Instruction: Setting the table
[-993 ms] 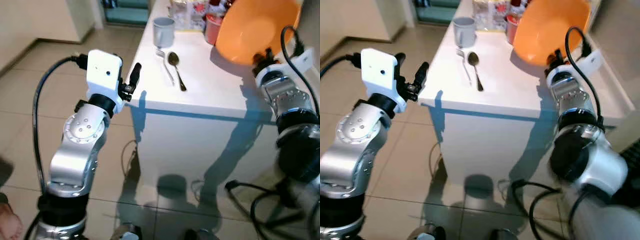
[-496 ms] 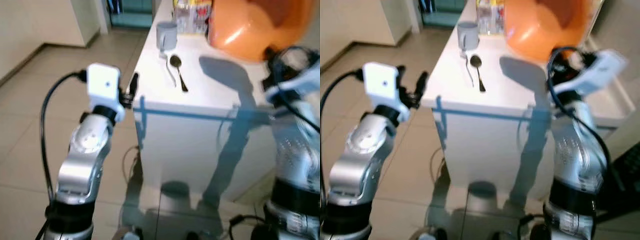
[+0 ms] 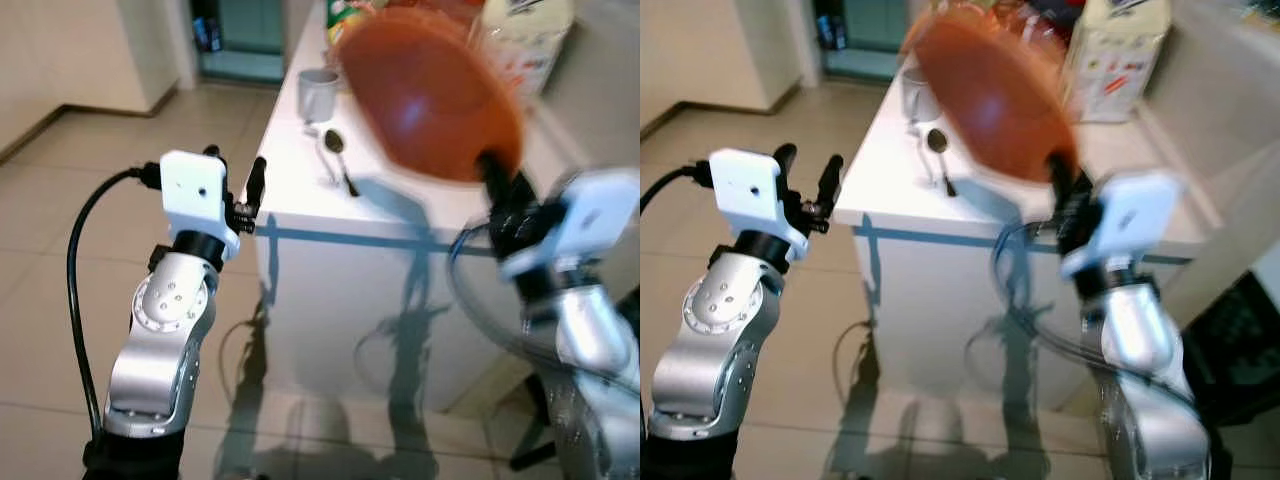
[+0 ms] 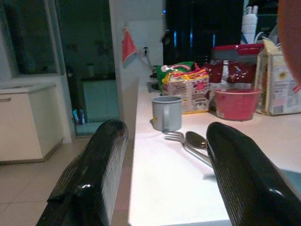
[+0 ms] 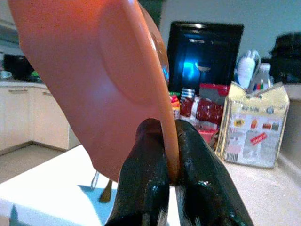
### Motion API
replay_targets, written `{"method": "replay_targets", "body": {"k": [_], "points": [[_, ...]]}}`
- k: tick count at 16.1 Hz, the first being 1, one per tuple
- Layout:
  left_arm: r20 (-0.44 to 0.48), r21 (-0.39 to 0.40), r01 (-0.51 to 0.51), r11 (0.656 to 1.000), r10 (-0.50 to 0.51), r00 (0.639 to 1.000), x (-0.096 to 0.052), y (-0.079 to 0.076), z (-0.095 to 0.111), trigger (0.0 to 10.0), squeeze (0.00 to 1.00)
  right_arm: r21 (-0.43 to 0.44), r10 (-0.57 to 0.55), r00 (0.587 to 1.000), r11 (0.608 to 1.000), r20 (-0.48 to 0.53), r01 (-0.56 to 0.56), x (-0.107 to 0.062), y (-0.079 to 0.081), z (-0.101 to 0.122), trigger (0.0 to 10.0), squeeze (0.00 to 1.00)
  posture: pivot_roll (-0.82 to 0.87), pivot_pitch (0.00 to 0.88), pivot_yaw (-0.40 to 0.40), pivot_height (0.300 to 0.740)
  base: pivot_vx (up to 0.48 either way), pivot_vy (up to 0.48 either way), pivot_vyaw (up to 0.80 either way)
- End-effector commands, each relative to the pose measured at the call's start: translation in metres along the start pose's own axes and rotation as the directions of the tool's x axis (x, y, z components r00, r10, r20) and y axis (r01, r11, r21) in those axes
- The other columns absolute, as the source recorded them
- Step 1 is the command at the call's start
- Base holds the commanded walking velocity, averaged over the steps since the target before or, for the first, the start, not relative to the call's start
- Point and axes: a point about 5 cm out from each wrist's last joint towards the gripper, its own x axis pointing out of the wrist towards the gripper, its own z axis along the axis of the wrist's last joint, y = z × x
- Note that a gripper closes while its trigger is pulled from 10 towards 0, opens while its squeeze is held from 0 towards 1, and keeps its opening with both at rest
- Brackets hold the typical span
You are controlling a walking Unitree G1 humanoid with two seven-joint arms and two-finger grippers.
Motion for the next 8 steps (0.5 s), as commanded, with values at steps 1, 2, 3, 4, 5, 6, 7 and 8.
{"method": "replay_targets", "body": {"k": [1, 2, 3, 4, 5, 6, 7, 8], "points": [[0.020, 0.009, 0.032, 0.999, -0.032, 0.999, -0.001, -0.007, 0.003, 10.0, 0.00, -0.048, -0.033, 0.998, 0.998, 0.050, 0.035, -0.002, -0.009, 0.002, 10.0, 0.00, 0.00, 0.000, -0.030, 0.740, 0.000, -0.469, 0.00], [0.015, 0.014, 0.032, 0.999, -0.032, 0.999, -0.001, -0.004, 0.001, 10.0, 0.00, -0.038, -0.045, 0.998, 0.998, 0.044, 0.047, -0.010, -0.010, -0.004, 10.0, 0.00, 0.00, 0.000, -0.026, 0.740, 0.000, -0.469, 0.00], [0.014, 0.015, 0.032, 0.999, -0.032, 0.999, -0.001, -0.003, 0.001, 10.0, 0.00, -0.037, -0.047, 0.998, 0.998, 0.043, 0.049, -0.011, -0.010, -0.004, 10.0, 0.00, 0.00, 0.000, -0.026, 0.740, 0.000, -0.469, 0.00], [0.013, 0.020, 0.038, 0.999, -0.038, 0.999, -0.001, -0.004, 0.000, 10.0, 0.00, -0.037, -0.050, 0.998, 0.998, 0.041, 0.051, -0.012, -0.010, -0.005, 10.0, 0.00, -0.01, 0.000, -0.025, 0.740, 0.000, -0.469, 0.00], [0.014, 0.023, 0.042, 0.999, -0.043, 0.999, -0.001, -0.004, 0.000, 10.0, 0.00, -0.042, -0.046, 0.998, 0.998, 0.043, 0.048, -0.013, -0.009, -0.005, 10.0, 0.00, 0.00, 0.000, -0.026, 0.740, 0.000, -0.469, 0.00], [0.015, 0.032, 0.054, 0.998, -0.054, 0.998, -0.001, -0.006, -0.001, 10.0, 0.00, -0.058, -0.028, 0.998, 0.998, 0.052, 0.031, -0.015, -0.005, -0.006, 10.0, 0.00, 0.00, 0.000, -0.028, 0.740, 0.000, -0.472, 0.00], [0.017, 0.039, 0.060, 0.997, -0.061, 0.998, -0.001, -0.007, 0.000, 10.0, 0.00, -0.066, -0.014, 0.998, 0.998, 0.057, 0.018, -0.016, -0.003, -0.009, 10.0, 0.00, 0.00, 0.000, -0.028, 0.740, 0.000, -0.472, 0.00], [0.019, 0.040, 0.061, 0.997, -0.062, 0.998, 0.000, -0.007, 0.000, 10.0, 0.00, -0.061, -0.013, 0.998, 0.998, 0.055, 0.017, -0.016, -0.003, -0.011, 10.0, 0.00, 0.00, 0.000, -0.028, 0.740, 0.000, -0.469, 0.00]]}}
